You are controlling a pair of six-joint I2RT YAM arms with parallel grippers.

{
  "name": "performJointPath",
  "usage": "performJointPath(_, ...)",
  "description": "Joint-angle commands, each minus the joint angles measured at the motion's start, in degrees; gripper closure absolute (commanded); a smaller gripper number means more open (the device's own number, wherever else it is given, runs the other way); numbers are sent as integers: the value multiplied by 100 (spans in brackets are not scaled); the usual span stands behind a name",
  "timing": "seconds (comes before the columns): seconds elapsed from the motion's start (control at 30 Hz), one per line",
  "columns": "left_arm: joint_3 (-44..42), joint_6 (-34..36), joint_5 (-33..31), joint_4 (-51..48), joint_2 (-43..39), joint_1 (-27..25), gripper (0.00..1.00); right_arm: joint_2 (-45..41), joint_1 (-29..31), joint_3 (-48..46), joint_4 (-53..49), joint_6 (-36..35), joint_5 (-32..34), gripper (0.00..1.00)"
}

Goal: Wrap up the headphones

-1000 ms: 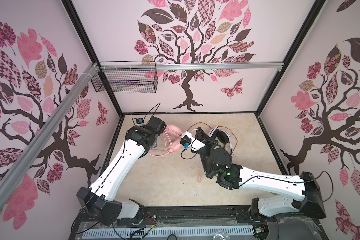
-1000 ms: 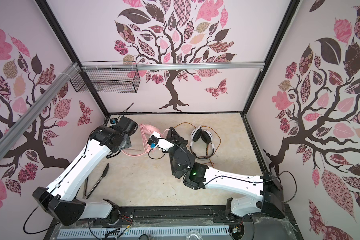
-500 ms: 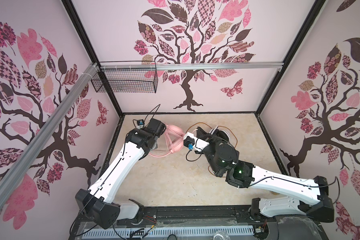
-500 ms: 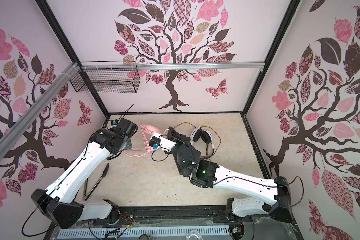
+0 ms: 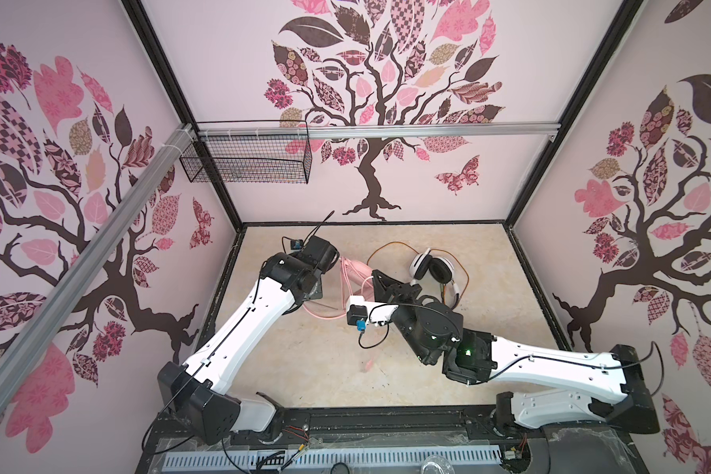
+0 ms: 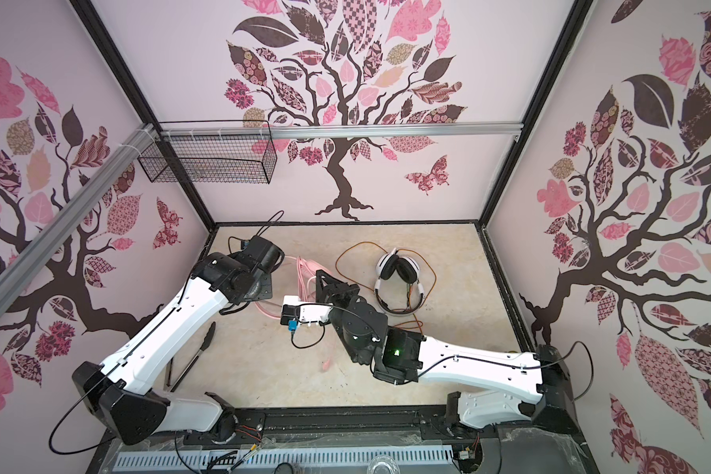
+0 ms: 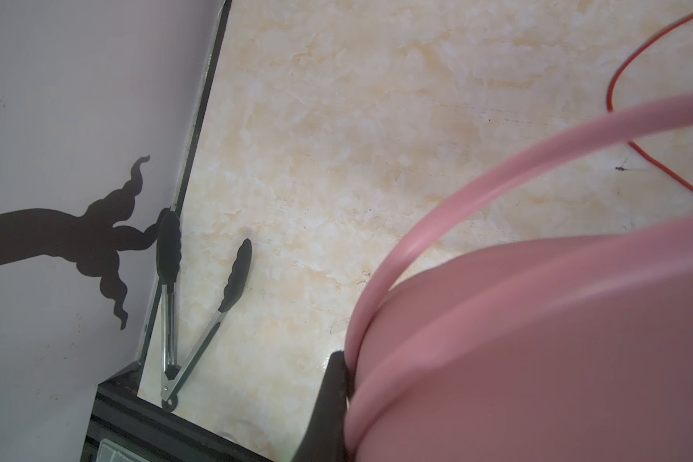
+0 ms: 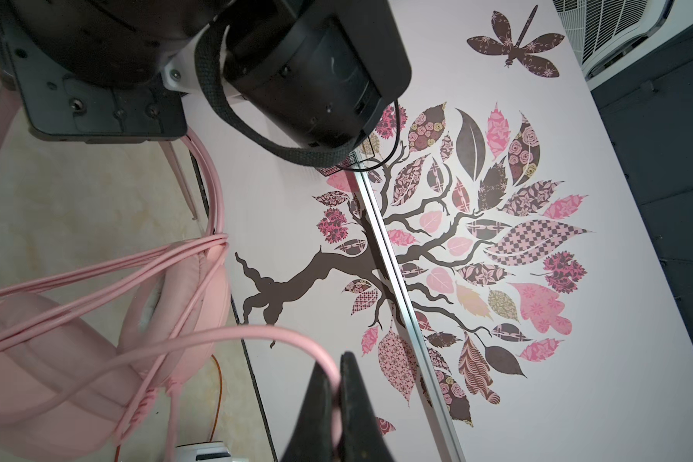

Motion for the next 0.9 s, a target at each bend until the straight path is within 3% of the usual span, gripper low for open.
performJointPath(0.0,153,-217,-633,4,-66,11,100,-233,11,524,-314,462,357,100)
performJointPath(0.27,485,-524,-1272,-364,44,5,100,-766,38,807,-1600,2082,161,100)
performJointPath(0.5,568,214,-1097,-211,16,-226,100,-631,-235,572,-1140,1632,198,100)
performJointPath(0.67,186,967,-525,161,-278,-809,100,-635,-825,476,-1250,1837,-556,100)
performJointPath(0.77,34,1011,-121,228,-451,-1235,100,-663,-1040,522,-1513,2158,-1130,100)
performJointPath(0.87,-193,1107,282,555,-607,-1715,100,-739,-1078,523,-1808,2404,-2092,100)
